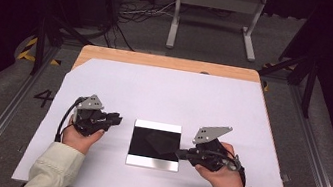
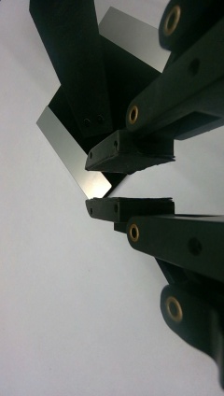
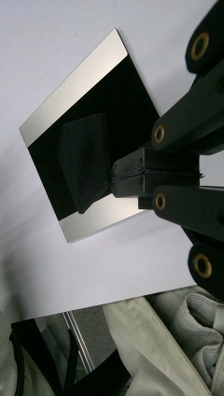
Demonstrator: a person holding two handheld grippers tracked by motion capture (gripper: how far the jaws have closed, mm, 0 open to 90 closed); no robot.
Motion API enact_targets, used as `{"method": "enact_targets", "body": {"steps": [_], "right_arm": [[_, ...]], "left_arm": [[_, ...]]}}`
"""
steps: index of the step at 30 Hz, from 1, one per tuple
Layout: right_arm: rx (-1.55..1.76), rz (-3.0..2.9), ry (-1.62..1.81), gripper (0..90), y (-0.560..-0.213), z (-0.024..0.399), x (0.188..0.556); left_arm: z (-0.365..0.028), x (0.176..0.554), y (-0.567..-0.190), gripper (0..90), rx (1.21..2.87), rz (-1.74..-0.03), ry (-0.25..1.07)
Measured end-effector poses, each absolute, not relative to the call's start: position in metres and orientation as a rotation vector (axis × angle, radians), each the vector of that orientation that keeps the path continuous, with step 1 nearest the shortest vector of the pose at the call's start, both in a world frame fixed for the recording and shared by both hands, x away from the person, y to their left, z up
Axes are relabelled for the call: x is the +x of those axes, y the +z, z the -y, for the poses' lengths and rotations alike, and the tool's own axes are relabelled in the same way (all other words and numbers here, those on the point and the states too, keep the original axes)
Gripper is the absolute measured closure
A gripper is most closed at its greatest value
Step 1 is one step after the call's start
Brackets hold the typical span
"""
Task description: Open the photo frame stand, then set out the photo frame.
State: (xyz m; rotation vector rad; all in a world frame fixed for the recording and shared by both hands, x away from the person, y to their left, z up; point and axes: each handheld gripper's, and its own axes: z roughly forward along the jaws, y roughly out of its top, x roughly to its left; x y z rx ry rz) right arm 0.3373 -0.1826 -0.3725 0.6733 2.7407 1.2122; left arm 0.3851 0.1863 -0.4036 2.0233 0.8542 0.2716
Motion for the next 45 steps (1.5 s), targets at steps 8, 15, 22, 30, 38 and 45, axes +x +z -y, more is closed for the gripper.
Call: {"method": "enact_targets", "body": {"steps": [8, 15, 22, 30, 38, 45], "right_arm": [[0.685, -2.782, 1.179, 89.6, -0.375, 0.183, 0.338], [0.676, -2.787, 1.098, 89.4, -0.376, 0.182, 0.338], [0.706, -2.749, 1.081, 88.8, -0.37, 0.19, 0.34], [0.751, -2.689, 1.097, 83.5, -0.36, 0.196, 0.342], [0.792, -2.629, 1.138, 74.2, -0.352, 0.2, 0.349], [0.844, -2.599, 1.184, 67.1, -0.348, 0.2, 0.358]], "left_arm": [[-0.186, 0.385, -0.404, 75.7, 2.022, -0.855, 0.27], [-0.187, 0.385, -0.404, 75.5, 2.018, -0.864, 0.269], [-0.187, 0.385, -0.404, 75.5, 2.019, -0.865, 0.271], [-0.186, 0.385, -0.405, 75.4, 2.026, -0.865, 0.269], [-0.187, 0.386, -0.405, 75.4, 2.026, -0.859, 0.272], [-0.188, 0.385, -0.406, 75.3, 2.024, -0.868, 0.268]]}}
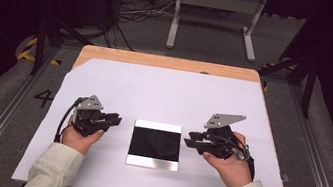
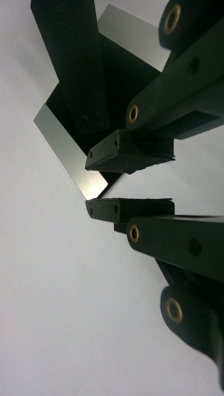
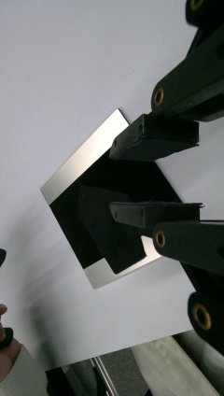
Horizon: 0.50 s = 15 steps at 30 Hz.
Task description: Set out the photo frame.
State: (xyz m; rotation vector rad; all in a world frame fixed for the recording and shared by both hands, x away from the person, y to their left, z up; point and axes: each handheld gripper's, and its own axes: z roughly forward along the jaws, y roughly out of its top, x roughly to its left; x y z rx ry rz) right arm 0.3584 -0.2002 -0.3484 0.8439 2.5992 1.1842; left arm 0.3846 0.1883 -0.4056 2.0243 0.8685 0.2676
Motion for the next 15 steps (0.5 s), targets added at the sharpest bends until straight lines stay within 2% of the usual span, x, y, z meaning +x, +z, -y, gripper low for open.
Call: {"method": "enact_targets", "body": {"steps": [15], "right_arm": [[1.02, -2.55, 1.237, 54.5, -0.361, 0.207, 0.38]], "left_arm": [[-0.188, 0.385, -0.408, 74.7, 2.026, -0.879, 0.261]]}}
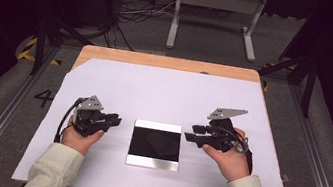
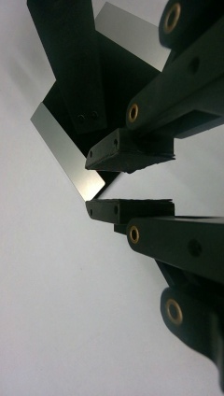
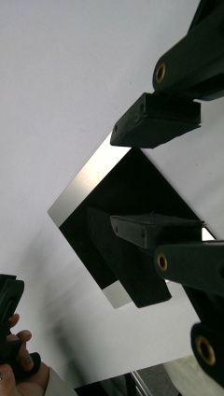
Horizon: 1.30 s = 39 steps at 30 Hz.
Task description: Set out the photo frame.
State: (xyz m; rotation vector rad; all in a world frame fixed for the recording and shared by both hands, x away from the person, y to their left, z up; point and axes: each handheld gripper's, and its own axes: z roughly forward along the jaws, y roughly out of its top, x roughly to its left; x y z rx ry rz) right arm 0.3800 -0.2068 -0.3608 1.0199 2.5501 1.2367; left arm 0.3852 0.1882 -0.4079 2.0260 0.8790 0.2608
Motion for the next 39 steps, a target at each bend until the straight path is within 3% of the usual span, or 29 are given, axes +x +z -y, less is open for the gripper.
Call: {"method": "enact_targets", "body": {"steps": [8, 39], "right_arm": [[1.131, -2.589, 1.358, 48.3, -0.369, 0.206, 0.387], [1.24, -2.752, 1.448, 39.0, -0.396, 0.183, 0.392]], "left_arm": [[-0.188, 0.386, -0.408, 74.5, 2.033, -0.878, 0.259], [-0.187, 0.386, -0.409, 74.1, 2.039, -0.867, 0.264]]}}
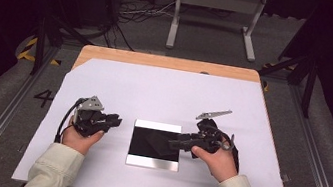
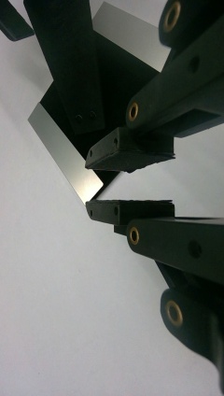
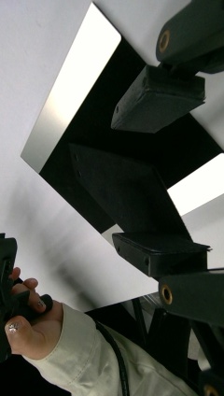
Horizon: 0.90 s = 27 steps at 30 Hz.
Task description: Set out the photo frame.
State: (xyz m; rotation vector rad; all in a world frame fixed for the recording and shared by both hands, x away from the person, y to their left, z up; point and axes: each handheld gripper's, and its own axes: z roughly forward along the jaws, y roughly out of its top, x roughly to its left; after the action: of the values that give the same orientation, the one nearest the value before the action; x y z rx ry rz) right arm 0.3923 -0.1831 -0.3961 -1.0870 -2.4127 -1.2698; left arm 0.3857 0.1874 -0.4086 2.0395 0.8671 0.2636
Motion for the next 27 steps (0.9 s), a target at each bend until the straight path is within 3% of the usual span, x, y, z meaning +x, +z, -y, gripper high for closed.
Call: {"method": "enact_targets", "body": {"steps": [11, 27], "right_arm": [[-1.058, 2.365, -1.235, 38.0, -0.404, 0.172, 0.393], [-1.084, 2.302, -1.22, 43.2, -0.41, 0.171, 0.397]], "left_arm": [[-0.188, 0.384, -0.407, 74.3, 2.033, -0.866, 0.273], [-0.187, 0.384, -0.409, 74.3, 2.031, -0.87, 0.267]]}}
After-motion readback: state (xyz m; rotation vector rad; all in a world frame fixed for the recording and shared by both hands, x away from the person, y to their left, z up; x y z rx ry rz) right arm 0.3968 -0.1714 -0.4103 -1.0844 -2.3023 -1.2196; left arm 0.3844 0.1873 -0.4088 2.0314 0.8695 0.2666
